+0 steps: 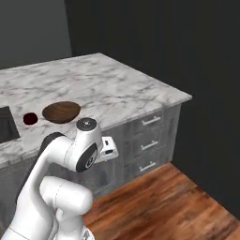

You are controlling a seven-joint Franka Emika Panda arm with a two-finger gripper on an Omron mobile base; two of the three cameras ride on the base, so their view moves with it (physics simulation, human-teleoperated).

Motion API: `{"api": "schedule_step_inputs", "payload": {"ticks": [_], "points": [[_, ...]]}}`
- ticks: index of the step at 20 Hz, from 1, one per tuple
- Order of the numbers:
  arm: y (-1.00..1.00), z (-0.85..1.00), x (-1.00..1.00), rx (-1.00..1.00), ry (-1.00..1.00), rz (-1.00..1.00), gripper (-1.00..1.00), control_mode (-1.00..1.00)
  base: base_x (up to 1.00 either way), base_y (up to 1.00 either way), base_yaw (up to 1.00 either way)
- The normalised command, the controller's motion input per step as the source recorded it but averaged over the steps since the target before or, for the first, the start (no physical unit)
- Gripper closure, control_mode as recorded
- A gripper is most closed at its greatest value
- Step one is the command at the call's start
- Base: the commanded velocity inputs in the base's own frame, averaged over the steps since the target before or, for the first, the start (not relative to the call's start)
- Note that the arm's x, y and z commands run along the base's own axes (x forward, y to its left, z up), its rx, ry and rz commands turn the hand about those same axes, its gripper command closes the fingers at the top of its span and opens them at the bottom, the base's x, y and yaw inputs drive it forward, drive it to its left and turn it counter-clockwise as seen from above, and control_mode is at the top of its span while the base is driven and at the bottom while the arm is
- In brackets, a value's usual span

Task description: Clear the mugs and bowl far away from the sink.

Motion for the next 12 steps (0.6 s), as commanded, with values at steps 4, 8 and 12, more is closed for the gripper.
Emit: {"api": "schedule_step_inputs", "payload": {"ticks": [4, 8, 12], "points": [[0.0, 0.0, 0.0, 0.0, 0.0, 0.0, -1.0, 1.0, 0.03, 0.0, 0.7], [0.0, 0.0, 0.0, 0.0, 0.0, 0.0, -1.0, 1.0, 0.16, 0.0, 0.52], [0.0, 0.0, 0.0, 0.0, 0.0, 0.0, -1.0, 1.0, 0.08, 0.08, 0.4]]}}
